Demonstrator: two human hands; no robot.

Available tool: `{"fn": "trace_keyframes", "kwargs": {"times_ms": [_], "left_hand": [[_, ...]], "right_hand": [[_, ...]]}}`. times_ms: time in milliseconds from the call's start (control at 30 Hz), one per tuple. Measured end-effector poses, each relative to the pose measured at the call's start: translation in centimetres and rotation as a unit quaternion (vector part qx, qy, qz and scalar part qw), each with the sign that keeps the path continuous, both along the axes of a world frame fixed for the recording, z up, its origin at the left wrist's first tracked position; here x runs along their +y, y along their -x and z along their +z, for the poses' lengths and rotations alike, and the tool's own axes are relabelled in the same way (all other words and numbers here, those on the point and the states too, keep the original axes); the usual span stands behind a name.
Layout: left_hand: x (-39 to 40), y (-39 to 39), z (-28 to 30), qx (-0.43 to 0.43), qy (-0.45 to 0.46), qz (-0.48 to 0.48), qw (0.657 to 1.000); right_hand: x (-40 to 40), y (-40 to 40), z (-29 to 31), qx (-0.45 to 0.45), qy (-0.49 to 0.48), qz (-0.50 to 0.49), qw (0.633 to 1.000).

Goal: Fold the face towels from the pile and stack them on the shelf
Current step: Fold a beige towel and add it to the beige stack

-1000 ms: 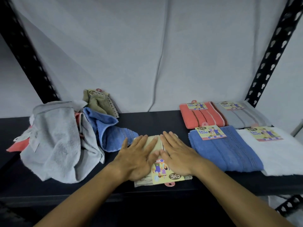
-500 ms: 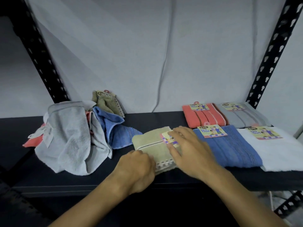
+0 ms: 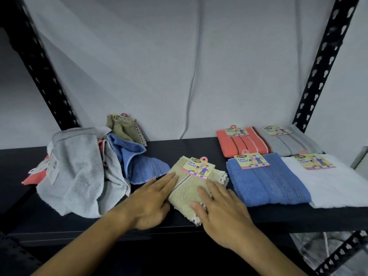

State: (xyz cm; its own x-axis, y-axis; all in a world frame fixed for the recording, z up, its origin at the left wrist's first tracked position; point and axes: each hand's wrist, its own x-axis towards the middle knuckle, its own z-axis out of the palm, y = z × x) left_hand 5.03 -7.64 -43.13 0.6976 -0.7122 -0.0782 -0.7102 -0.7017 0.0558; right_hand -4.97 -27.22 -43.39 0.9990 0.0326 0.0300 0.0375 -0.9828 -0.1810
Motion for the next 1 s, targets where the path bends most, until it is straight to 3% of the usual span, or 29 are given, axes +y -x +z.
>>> {"fn": "trace_keyframes", "kwargs": {"times_ms": [200, 333, 433, 533, 633, 767, 1000], "left_hand": [[-1.0, 3.1, -1.4, -0.058, 0.002, 0.087, 0.995], [-2.1, 5.1, -1.6, -0.101, 0.011, 0.088, 0.991], [-3.0, 6.3, -1.1, -0.122, 0.002, 0.058, 0.991], [-2.9, 6.0, -0.4, -0.149, 0.042, 0.045, 0.987], [-2.3, 4.6, 0.3, -0.098, 0.056, 0.040, 0.993], [-1.9, 3.1, -0.1, -0.020, 0.030, 0.037, 0.999], [-1.9, 1.6, -1.3, -0.093, -0.011, -0.002, 0.996]], "right_hand": [[-2.6, -1.1, 1.2, 0.121, -0.002, 0.061, 0.991], [-5.0, -2.7, 1.9, 0.158, 0.007, 0.115, 0.981], [-5.5, -3.6, 2.4, 0.131, 0.009, 0.137, 0.982], [-5.0, -3.3, 1.6, 0.037, -0.009, 0.140, 0.989], [-4.0, -2.4, 0.4, -0.021, -0.066, 0.123, 0.990], [-2.8, -1.7, -0.5, 0.006, -0.029, 0.115, 0.993], [-3.8, -1.8, -0.8, 0.036, 0.013, 0.134, 0.990]]}}
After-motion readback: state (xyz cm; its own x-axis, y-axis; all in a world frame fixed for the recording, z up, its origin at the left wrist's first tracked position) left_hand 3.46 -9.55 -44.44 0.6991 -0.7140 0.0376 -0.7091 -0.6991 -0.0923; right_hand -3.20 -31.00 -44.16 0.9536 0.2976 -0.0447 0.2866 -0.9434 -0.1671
